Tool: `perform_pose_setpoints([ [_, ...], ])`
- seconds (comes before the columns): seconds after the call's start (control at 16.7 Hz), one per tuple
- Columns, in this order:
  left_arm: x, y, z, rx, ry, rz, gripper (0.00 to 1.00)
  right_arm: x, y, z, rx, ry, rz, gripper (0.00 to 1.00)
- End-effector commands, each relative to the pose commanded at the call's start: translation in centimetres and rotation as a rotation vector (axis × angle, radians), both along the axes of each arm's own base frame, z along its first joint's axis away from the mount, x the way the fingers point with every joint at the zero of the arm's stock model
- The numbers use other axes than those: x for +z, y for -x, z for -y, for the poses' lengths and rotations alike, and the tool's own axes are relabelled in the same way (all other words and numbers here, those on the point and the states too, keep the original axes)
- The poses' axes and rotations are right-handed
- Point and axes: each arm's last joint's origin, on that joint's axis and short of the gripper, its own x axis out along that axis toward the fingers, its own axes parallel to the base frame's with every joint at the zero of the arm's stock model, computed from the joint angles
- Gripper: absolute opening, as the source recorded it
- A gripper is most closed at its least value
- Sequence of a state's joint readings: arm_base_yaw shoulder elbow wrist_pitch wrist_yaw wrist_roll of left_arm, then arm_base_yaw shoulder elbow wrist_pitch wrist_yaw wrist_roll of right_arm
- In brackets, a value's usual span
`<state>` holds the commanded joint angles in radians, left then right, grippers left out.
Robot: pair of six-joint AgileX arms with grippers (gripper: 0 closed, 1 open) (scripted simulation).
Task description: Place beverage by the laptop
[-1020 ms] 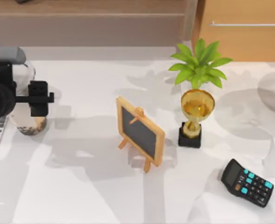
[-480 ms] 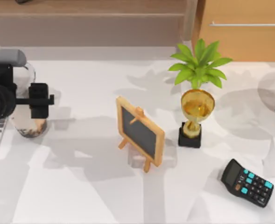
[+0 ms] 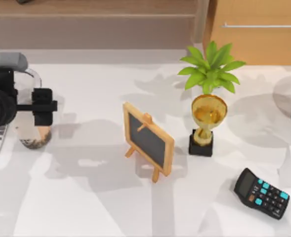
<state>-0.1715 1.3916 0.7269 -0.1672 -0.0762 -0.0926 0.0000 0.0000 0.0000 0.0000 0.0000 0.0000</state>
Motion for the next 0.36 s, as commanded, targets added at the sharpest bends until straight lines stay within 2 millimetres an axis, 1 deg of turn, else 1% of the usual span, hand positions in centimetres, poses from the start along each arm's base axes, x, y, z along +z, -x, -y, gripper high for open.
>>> perform_pose_setpoints([
  [0.06,0.00,0.00,0.00,0.000,0.000,0.000,1.00,0.00,0.00,0.00,0.000,0.000,0.000,1.00],
  [0.36,0.00,0.00,0.00,0.000,0.000,0.000,1.00,0.00,0.00,0.00,0.000,0.000,0.000,1.00],
])
